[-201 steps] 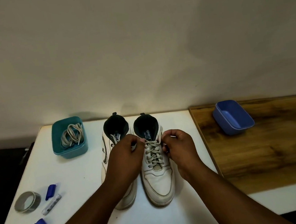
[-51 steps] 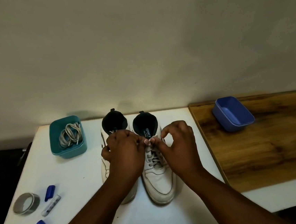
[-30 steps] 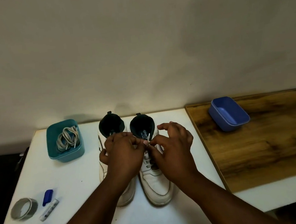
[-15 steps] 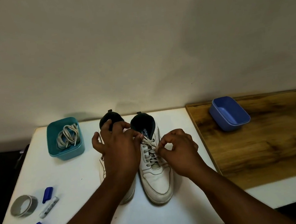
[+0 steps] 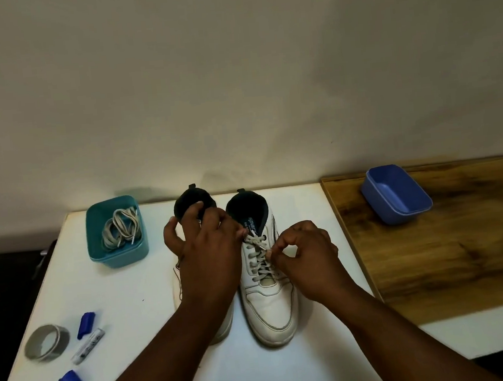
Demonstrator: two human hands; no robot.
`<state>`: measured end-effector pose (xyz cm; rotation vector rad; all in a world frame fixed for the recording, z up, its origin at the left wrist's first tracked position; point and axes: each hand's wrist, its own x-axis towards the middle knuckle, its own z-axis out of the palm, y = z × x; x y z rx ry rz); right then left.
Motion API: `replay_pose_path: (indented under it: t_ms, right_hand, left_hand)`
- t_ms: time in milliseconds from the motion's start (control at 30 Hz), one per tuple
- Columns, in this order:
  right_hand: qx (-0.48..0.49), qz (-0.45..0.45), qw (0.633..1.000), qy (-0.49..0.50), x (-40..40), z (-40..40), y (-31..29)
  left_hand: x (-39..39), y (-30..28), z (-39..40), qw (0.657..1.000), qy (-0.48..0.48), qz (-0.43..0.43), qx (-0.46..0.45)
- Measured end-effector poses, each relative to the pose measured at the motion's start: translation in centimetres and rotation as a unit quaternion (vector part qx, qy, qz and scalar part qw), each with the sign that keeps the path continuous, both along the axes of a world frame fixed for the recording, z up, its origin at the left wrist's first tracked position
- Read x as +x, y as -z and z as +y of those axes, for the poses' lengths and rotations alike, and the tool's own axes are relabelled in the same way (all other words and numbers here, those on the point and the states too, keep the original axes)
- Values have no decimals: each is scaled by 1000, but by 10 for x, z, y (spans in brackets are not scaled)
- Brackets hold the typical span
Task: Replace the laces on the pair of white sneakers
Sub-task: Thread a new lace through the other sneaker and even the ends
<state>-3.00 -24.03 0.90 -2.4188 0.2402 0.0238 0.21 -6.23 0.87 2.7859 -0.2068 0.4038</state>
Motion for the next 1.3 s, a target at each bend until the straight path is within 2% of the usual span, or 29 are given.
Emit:
replay_pose_path:
  t_ms: [133, 233, 333, 433, 667, 833, 967, 1067, 1133, 1200, 1300]
  right_hand:
    - [64, 4, 998, -23, 4, -8, -7]
    - [135, 6, 991, 1, 5, -11, -17]
    - [89, -33, 995, 11, 6, -6, -13]
    - [56, -33, 998, -18, 4, 2, -7]
    - [69, -25, 997, -25, 2, 3, -7]
    - [76, -40, 996, -34, 3, 5, -6]
    - [108, -27, 994, -23, 1, 1, -5]
    - [123, 0, 992, 3, -2, -2, -4]
    - [133, 38, 990, -5, -9, 0, -7]
    - [104, 71, 991, -46, -18, 3, -8]
    - [68, 80, 993, -51, -32, 10, -2]
  left_hand:
    - [0, -1, 5, 999, 1, 0, -40]
    - [-4, -8, 11, 998, -28, -20, -43]
    - [-7, -16, 10, 998, -50, -11, -33]
    - [-10, -15, 4, 999, -35, 27, -1]
    - [-10, -11, 2, 997, -46, 41, 49]
    - [-4, -3, -3, 998, 29, 2, -52]
    - [-4, 0, -3, 988, 24, 33, -147]
    - [-10, -2, 5, 986, 15, 12, -165]
    - [-19, -1, 16, 992, -9, -8, -125]
    - [-29, 4, 28, 997, -47, 22, -59]
    - [-42, 14, 39, 983, -86, 133, -89]
